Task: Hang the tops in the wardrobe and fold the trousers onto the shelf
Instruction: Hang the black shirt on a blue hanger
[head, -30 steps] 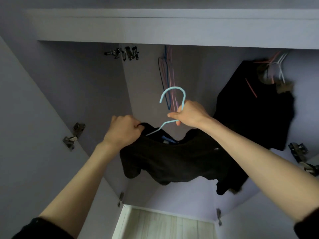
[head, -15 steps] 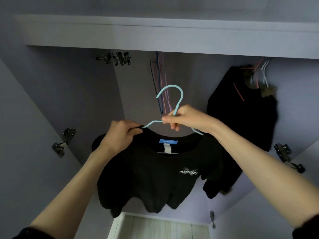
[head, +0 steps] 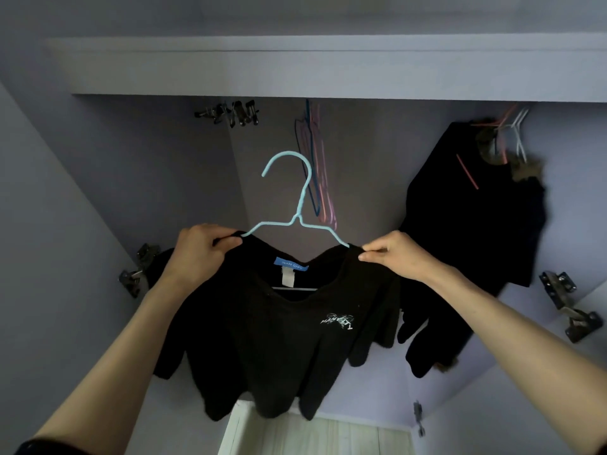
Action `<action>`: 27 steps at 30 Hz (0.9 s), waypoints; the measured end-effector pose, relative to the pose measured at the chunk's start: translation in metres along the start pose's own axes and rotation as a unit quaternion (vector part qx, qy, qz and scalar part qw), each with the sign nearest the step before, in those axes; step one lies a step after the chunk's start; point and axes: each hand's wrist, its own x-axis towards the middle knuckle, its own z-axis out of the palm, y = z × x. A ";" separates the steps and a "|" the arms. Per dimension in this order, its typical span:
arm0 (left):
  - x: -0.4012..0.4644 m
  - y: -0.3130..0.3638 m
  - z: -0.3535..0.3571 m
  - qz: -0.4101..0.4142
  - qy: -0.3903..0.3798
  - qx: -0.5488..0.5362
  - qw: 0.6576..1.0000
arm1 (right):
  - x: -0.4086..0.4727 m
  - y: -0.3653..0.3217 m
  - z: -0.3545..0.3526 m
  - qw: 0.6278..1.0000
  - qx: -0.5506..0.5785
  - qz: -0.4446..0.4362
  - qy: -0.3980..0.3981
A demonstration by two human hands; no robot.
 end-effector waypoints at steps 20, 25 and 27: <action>-0.003 0.016 0.056 0.071 -0.174 -0.016 0.982 | -0.027 -0.051 -0.033 0.986 0.047 0.018 -0.162; -0.005 0.029 0.077 0.075 -0.211 -0.012 0.974 | -0.042 -0.013 -0.045 0.960 0.048 0.133 -0.241; -0.002 0.042 0.078 0.140 -0.160 -0.003 0.977 | -0.048 0.005 -0.053 0.944 0.080 0.190 -0.255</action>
